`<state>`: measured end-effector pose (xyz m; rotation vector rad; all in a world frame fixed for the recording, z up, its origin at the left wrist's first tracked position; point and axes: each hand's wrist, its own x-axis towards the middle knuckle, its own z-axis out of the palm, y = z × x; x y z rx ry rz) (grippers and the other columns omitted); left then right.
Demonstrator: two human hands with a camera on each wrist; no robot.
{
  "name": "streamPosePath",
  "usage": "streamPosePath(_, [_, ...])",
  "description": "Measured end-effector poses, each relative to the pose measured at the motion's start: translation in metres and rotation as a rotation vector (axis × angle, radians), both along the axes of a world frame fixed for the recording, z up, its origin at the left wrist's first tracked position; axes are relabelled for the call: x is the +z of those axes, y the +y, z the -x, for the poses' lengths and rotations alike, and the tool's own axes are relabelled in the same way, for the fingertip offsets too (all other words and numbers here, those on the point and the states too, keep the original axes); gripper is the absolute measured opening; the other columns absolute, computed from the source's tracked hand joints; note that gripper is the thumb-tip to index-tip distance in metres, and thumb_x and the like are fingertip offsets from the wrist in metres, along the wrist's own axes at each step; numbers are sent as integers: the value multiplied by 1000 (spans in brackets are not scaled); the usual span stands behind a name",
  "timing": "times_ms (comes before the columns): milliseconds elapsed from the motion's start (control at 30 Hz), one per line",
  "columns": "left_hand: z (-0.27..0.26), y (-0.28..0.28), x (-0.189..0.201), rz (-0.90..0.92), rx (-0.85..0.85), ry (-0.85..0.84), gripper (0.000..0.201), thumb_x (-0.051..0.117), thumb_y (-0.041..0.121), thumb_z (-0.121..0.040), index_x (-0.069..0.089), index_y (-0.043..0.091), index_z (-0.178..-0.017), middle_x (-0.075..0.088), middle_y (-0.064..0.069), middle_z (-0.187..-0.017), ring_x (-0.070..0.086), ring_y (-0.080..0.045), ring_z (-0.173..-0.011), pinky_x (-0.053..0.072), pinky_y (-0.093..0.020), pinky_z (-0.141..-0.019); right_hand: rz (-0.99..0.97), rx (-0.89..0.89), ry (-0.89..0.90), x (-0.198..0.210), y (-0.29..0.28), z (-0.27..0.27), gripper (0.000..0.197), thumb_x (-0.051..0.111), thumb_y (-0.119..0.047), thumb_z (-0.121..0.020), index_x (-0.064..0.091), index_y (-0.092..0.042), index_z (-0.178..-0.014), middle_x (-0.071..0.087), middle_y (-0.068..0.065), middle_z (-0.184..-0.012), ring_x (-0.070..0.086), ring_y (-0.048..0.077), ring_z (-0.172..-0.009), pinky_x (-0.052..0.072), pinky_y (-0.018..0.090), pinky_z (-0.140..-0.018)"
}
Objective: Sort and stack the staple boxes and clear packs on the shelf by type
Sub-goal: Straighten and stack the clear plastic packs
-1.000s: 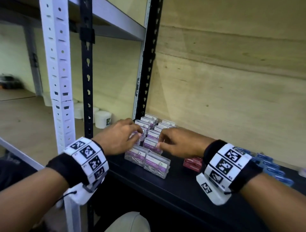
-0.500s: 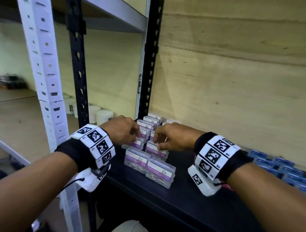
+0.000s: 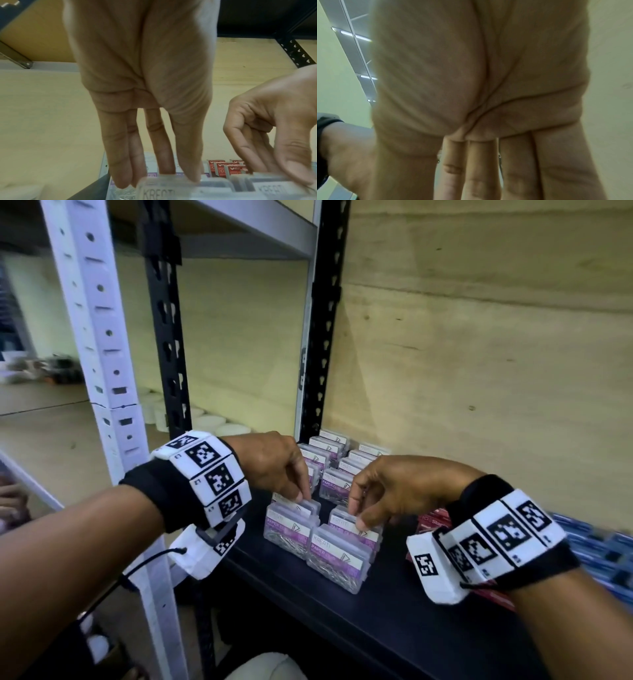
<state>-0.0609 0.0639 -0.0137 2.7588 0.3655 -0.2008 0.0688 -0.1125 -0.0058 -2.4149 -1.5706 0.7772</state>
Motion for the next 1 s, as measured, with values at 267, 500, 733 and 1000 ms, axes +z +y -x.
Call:
streamPosePath(267, [-2, -2, 5, 47, -8, 43, 13, 73, 26, -84, 77, 31, -95, 72, 23, -87, 63, 8, -86, 47, -19, -87, -16, 9, 40, -2, -5, 1, 18, 80, -28, -79, 71, -27, -94, 77, -5, -88, 73, 15, -83, 58, 37, -82])
streamPosePath(500, [-4, -2, 7, 58, -8, 52, 13, 73, 25, -84, 78, 30, -95, 73, 23, -88, 64, 6, -89, 49, -26, -92, -50, 15, 50, -4, -10, 0, 18, 78, -30, -80, 71, -28, -96, 76, -7, -88, 73, 10, -82, 60, 35, -83])
streamPosePath(733, [3, -9, 4, 22, -9, 20, 13, 74, 28, -83, 78, 35, -94, 71, 25, -89, 62, 5, -90, 50, -31, -94, -107, 45, 38, -10, -16, 2, 17, 78, -33, -80, 72, -30, -95, 76, -12, -89, 74, 9, -80, 59, 39, -86])
streamPosePath(1000, [7, -13, 2, 24, -28, 3, 14, 73, 30, -84, 77, 34, -97, 70, 25, -90, 62, 5, -89, 50, -31, -94, -128, 57, 83, -13, -20, 0, 15, 76, -28, -84, 72, -29, -98, 76, -9, -89, 74, 11, -81, 59, 39, -85])
